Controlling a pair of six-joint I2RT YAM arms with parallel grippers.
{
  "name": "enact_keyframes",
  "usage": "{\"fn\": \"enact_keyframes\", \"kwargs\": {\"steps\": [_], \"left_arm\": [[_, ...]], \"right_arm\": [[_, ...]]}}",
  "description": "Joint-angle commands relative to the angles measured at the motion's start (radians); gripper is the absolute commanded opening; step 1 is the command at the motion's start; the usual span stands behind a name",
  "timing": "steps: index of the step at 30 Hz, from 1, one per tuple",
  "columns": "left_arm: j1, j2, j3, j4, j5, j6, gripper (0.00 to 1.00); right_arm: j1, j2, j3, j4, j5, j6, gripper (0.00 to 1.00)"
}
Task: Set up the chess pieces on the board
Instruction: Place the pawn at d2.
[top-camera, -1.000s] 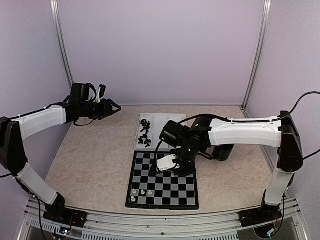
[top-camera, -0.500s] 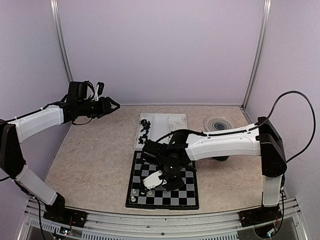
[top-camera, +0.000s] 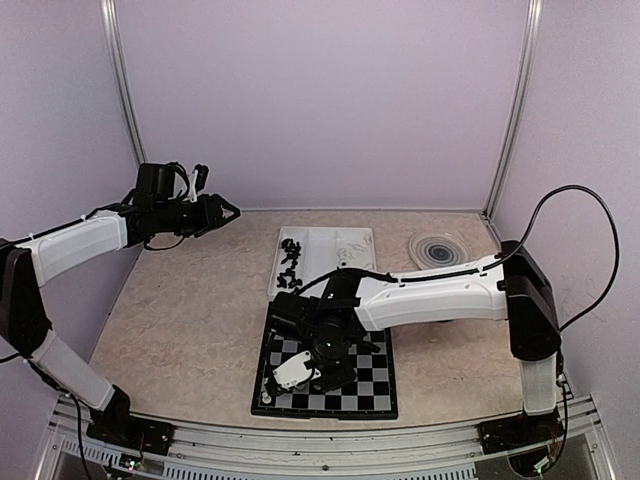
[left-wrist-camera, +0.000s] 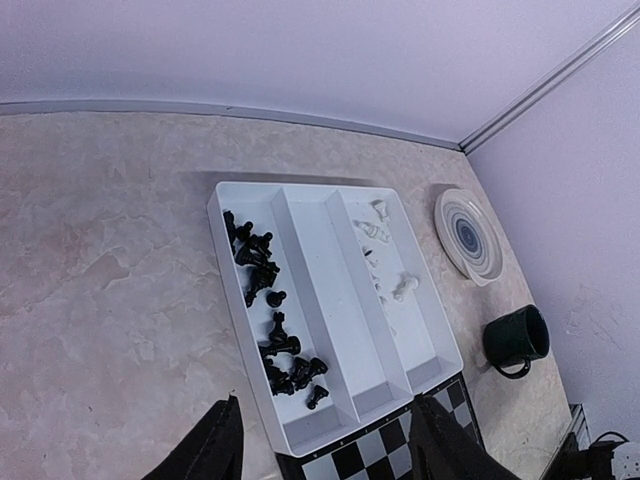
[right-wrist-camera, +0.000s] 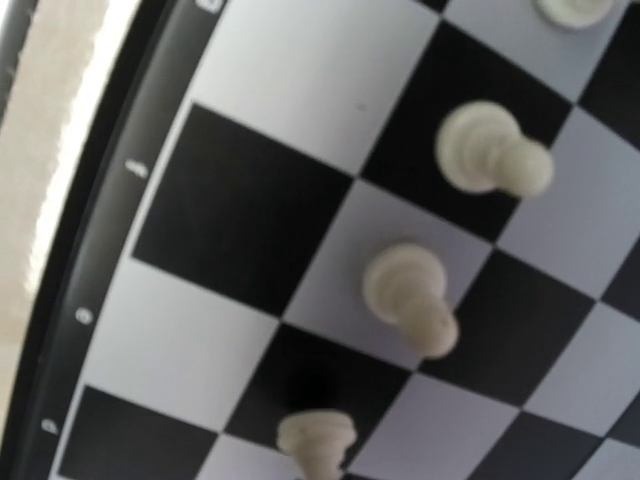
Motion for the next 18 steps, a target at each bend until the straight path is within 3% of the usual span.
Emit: {"fn": "enact_keyframes", "kwargs": {"steps": [1, 7, 12, 18], "left_arm": [[-0.003, -0.030, -0.008, 0.002, -0.006, 0.006, 0.57], [-0.004, -0.030, -0.007, 0.002, -0.005, 0.007, 0.57], [-0.003, -0.029, -0.009, 0.003, -0.004, 0.008, 0.57], [-0.003, -0.029, -0.008, 0.003, -0.004, 0.007, 0.57]], "right_arm": [[0.017, 0.026, 0.038, -0.026, -0.020, 0.008, 0.02], [0.018, 0.031, 0.036, -0.026, -0.011, 0.007, 0.07], [0.018, 0.028, 0.028, -0.015, -0.009, 0.009, 0.18], [0.019, 0.031, 0.030, -0.006, -0.011, 0.011, 0.21]]}}
